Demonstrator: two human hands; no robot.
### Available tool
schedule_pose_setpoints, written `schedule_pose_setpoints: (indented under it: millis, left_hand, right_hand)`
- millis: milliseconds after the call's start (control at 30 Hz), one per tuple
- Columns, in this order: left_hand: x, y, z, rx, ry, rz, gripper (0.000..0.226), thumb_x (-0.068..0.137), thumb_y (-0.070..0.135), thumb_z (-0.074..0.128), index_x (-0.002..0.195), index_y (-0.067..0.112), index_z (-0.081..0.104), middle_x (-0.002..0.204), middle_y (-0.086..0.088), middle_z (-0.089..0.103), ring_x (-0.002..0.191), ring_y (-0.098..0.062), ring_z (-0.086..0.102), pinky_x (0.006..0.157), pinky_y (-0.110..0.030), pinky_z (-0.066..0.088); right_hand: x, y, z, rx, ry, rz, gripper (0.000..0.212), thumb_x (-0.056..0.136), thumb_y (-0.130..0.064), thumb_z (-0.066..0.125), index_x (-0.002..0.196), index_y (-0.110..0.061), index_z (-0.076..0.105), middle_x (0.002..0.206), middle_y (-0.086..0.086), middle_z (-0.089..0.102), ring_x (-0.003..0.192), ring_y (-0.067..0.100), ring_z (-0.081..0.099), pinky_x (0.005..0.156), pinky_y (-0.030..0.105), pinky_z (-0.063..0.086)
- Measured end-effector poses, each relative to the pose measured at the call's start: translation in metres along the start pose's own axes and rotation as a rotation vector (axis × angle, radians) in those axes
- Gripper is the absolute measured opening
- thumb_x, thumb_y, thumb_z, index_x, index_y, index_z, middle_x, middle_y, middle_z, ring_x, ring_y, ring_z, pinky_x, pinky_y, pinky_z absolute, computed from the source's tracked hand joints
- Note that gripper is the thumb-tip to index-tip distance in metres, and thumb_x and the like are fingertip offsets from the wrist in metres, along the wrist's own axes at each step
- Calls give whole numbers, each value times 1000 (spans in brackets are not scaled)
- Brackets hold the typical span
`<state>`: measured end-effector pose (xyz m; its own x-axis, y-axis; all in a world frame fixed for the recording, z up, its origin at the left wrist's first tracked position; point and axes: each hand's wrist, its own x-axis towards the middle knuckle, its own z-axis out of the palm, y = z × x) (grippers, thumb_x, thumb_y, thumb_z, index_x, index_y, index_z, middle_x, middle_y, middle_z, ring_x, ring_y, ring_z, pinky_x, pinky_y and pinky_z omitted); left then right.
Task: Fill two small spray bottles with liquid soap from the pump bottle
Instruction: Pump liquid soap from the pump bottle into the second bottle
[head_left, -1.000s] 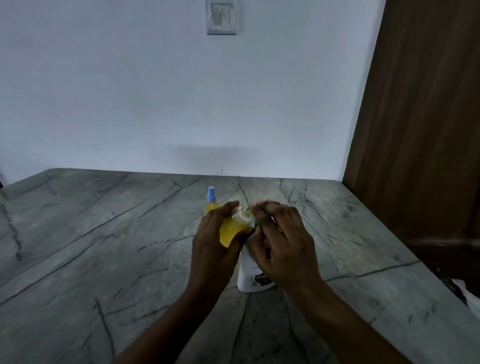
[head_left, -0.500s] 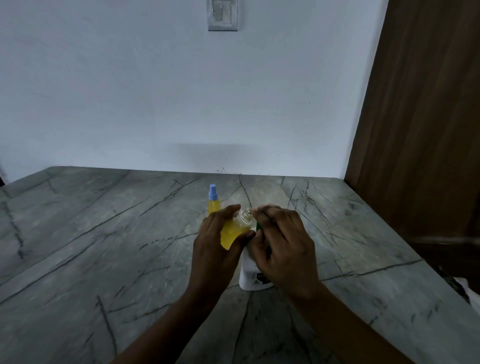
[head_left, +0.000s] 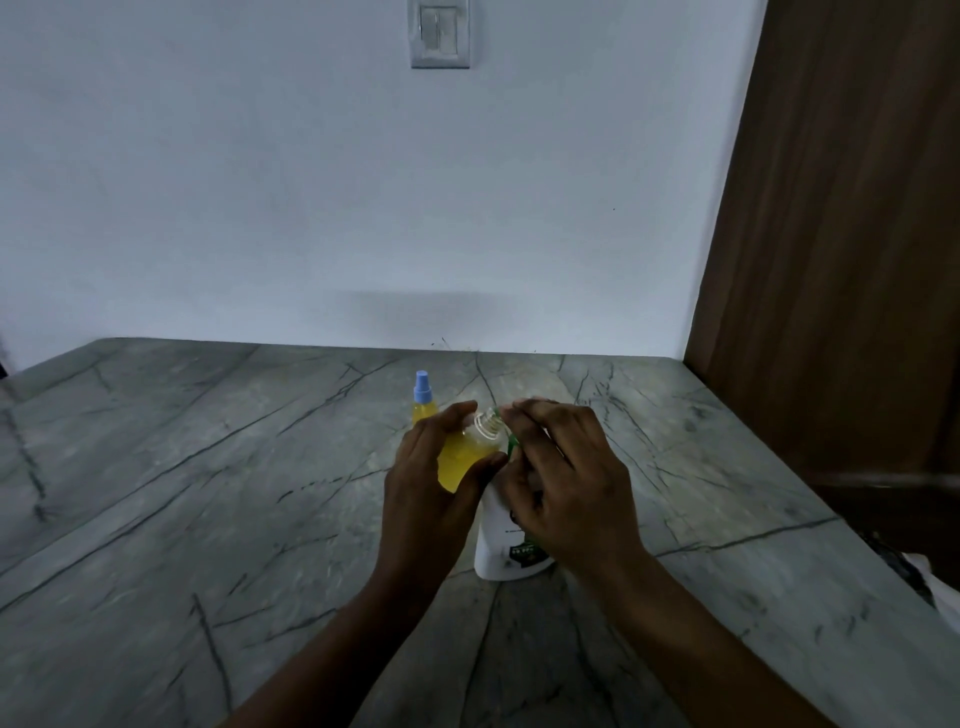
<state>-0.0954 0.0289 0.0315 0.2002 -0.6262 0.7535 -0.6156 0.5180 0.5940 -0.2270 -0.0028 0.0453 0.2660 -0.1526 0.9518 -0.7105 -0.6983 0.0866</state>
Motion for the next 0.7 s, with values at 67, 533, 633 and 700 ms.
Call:
schedule_pose_setpoints:
  millis: [67, 533, 633, 700]
  left_hand:
    - [1, 1, 0, 0, 10, -5, 46, 75, 34, 64, 118, 28, 49, 109, 9, 55, 96, -2, 53, 77, -17, 43]
    - [-2, -2, -1, 15, -12, -2, 47, 73, 38, 61, 117, 27, 49, 106, 10, 55, 94, -1, 54, 75, -16, 42]
    - [-3, -5, -2, 21, -20, -5, 46, 73, 38, 62, 116, 29, 49, 105, 15, 52, 96, 11, 50, 76, -7, 41]
    - [-4, -8, -2, 32, -22, -7, 47, 74, 31, 68, 117, 30, 48, 104, 15, 51, 98, 14, 48, 78, -4, 38]
  right_hand:
    - [0, 0, 0, 2, -10, 1, 35, 87, -20, 49, 106, 2, 68, 102, 16, 66, 101, 22, 50, 82, 23, 42]
    - [-7, -4, 7, 31, 5, 36, 46, 99, -26, 33, 103, 2, 69, 101, 16, 67, 97, 21, 52, 81, 22, 42]
    - [-11, -4, 9, 18, 22, 23, 39, 95, -21, 40, 103, 3, 70, 101, 16, 67, 98, 22, 52, 83, 23, 43]
    - [-12, -5, 10, 14, 21, 19, 40, 96, -23, 40, 103, 3, 69, 101, 16, 67, 99, 22, 52, 84, 23, 43]
